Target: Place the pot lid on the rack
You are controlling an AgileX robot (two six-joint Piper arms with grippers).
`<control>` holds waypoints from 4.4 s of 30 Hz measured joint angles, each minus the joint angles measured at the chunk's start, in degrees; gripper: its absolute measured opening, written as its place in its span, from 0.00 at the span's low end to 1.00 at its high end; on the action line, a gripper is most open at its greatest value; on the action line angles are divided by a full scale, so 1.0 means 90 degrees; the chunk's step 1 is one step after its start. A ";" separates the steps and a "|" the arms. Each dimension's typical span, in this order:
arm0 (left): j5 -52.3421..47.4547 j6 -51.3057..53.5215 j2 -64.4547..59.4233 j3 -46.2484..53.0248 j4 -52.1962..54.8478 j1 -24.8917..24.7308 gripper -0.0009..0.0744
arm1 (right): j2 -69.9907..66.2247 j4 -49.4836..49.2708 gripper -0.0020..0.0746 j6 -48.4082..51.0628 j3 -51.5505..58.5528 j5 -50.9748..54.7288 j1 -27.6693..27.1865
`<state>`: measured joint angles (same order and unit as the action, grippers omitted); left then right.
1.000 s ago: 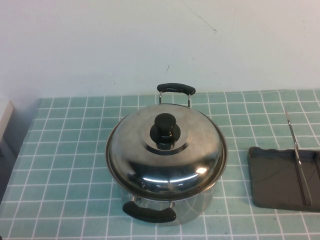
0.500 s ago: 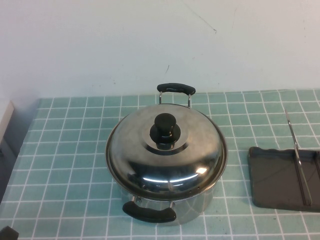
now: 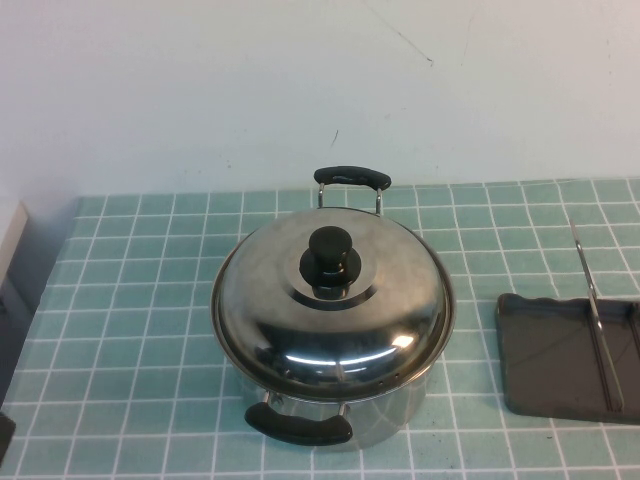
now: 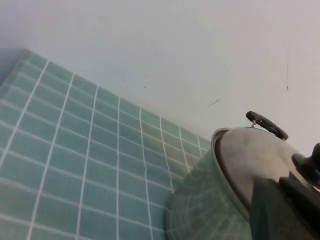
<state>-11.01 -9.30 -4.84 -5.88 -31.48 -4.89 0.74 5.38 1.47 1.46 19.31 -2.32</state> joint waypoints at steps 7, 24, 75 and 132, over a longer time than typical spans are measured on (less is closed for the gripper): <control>0.0781 0.0862 -0.1792 -0.1858 0.1148 0.0000 0.01 | 0.0000 0.0005 0.02 0.0000 0.0000 0.0000 0.0000; 0.3679 0.0759 -0.6161 -0.3121 0.3908 -0.2706 0.51 | 0.0000 0.0005 0.02 0.0000 0.0000 0.0000 0.0000; 0.4443 -0.5045 -0.6851 -0.3785 0.5711 -0.3478 0.63 | 0.0004 -0.3371 0.02 -0.2299 0.0013 -0.0180 0.0000; 0.8501 -0.4872 -0.8408 -0.3785 0.7473 -0.3479 0.43 | -0.6623 -1.1269 0.46 0.6035 -0.4682 0.4516 0.0390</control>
<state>65.50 -53.14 -80.51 -39.94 35.78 -36.20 -58.87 -96.04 55.79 -40.67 59.95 1.20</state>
